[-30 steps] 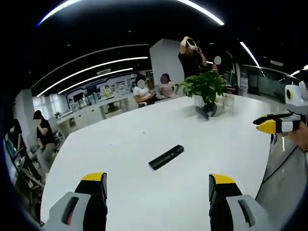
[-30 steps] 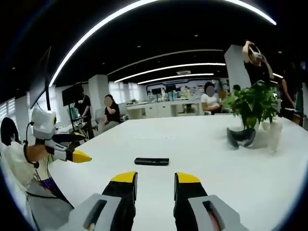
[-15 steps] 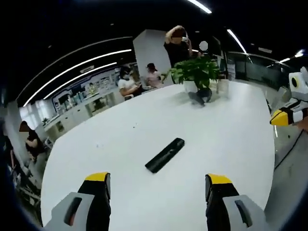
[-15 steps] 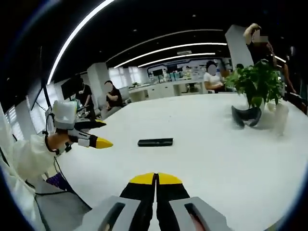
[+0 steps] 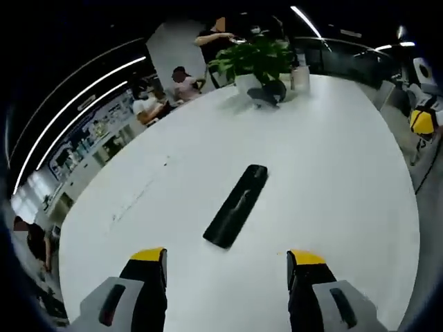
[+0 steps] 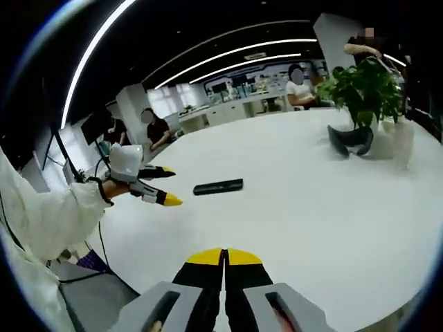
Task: Press the specified remote control buttons in sequence, fully releasing each button before pressing the next.
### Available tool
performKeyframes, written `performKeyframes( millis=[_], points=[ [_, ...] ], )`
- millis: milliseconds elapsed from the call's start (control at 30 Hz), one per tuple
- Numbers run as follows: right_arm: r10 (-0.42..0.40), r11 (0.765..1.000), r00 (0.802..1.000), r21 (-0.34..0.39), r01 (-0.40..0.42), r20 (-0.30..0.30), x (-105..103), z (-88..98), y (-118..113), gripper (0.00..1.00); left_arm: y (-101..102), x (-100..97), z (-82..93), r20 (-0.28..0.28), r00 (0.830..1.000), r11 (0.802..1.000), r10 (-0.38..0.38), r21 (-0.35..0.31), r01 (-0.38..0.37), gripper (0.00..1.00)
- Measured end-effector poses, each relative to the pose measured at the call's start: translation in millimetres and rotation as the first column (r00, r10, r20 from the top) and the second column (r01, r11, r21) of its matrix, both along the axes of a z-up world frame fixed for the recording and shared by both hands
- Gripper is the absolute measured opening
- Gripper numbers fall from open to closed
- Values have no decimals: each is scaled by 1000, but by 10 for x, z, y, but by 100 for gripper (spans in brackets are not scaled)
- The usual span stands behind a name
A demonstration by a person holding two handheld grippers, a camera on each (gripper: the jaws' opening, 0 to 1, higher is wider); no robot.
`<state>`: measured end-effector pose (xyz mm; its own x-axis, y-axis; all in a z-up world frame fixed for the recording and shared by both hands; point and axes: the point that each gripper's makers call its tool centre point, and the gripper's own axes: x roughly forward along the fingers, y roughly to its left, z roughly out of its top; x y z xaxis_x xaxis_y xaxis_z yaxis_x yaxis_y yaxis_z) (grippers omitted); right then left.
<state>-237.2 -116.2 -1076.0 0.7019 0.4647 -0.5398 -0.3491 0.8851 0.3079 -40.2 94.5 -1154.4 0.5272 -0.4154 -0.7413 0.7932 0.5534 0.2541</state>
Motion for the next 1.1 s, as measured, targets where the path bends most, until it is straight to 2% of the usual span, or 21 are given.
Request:
performKeyframes(
  millis=[67, 100, 200, 267, 300, 333, 367, 567, 600, 667, 700, 833, 867, 1100],
  points=[
    [14, 1000, 1000, -13, -14, -18, -3, -30, -1, 0, -74, 4, -89, -52, 997, 998, -58, -6, 58, 68],
    [14, 1000, 1000, -12, -15, -24, 9, -34, 2, 0, -79, 6, -137, -85, 994, 998, -63, -1, 64, 69],
    [34, 999, 998, -12, -35, -51, 32, -67, 39, 0, -42, 54, -307, -170, 981, 993, -96, 55, 107, 68],
    [61, 998, 995, -16, -62, -73, 36, -97, 85, 0, -29, 108, -363, -181, 977, 987, -117, 86, 134, 68],
    [69, 997, 995, -17, -71, -76, 47, -99, 103, 0, -60, 85, -355, -213, 970, 990, -117, 55, 131, 68],
    [78, 997, 994, -17, -79, -77, 55, -95, 122, 0, -55, 143, -325, -207, 973, 993, -100, 45, 112, 69],
    [85, 996, 993, -17, -87, -77, 71, -93, 139, 0, -48, 156, -332, -215, 970, 991, -113, 52, 127, 70],
    [92, 996, 993, -9, -93, -74, 112, -78, 184, 0, -67, 141, -393, -336, 928, 979, -161, 63, 193, 71],
    [91, 996, 993, -5, -92, -76, 109, -77, 190, 0, -73, 155, -401, -344, 925, 978, -163, 69, 198, 72],
    [89, 996, 993, 2, -90, -79, 95, -75, 193, 0, -65, 144, -428, -398, 905, 978, -149, 77, 195, 74],
    [88, 996, 993, 0, -89, -79, 86, -76, 190, 0, -95, 184, -415, -370, 910, 969, -187, 83, 233, 76],
    [80, 997, 992, -2, -81, -98, 63, -137, 166, 0, -103, 182, -431, -406, 893, 953, -194, 136, 269, 78],
    [76, 997, 992, 3, -76, -104, 57, -144, 166, 0, -79, 170, -437, -422, 885, 941, -198, 170, 291, 77],
    [62, 998, 995, 30, -60, -80, 77, -54, 219, 0, -85, 169, -458, -428, 884, 941, -189, 179, 288, 76]
  ],
)
